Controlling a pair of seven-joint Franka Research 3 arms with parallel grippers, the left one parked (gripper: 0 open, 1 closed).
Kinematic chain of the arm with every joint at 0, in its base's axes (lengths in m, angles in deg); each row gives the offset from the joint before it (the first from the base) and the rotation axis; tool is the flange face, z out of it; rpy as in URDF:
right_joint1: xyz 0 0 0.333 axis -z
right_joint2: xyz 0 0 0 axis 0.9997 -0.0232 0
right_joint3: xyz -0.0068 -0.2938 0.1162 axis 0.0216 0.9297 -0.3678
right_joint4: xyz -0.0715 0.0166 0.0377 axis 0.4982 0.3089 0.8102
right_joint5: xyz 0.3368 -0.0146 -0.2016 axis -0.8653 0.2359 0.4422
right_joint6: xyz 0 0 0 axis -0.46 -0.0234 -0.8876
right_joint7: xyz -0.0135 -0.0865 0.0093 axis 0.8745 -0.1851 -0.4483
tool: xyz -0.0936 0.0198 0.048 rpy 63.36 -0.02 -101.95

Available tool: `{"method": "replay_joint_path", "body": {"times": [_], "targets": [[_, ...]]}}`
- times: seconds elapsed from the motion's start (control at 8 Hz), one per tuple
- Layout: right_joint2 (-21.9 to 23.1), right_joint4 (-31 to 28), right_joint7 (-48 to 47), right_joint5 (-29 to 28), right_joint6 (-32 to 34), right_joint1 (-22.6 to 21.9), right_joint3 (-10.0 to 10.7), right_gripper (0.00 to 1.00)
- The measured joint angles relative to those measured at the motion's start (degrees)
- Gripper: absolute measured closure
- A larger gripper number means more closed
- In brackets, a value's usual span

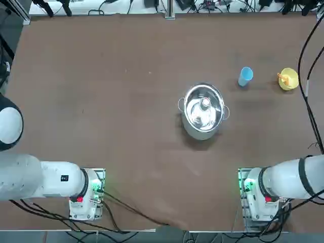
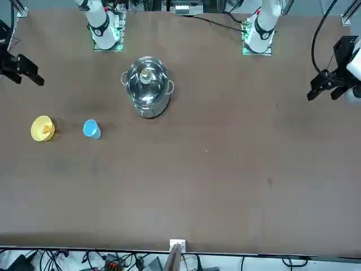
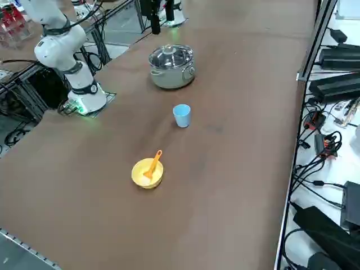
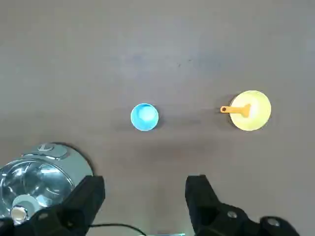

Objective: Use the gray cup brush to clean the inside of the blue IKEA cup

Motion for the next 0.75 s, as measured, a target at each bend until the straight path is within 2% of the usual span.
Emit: {"method": "replay_joint_path", "body": {"times": [0.5, 0.75], "targets": [[-0.02, 1.23, -0.7, 0.44, 0.0, 0.12, 0.01, 0.0], [-0.06, 1.42, -1.76, 2.91, 0.07, 0.51, 0.01, 0.0]]}}
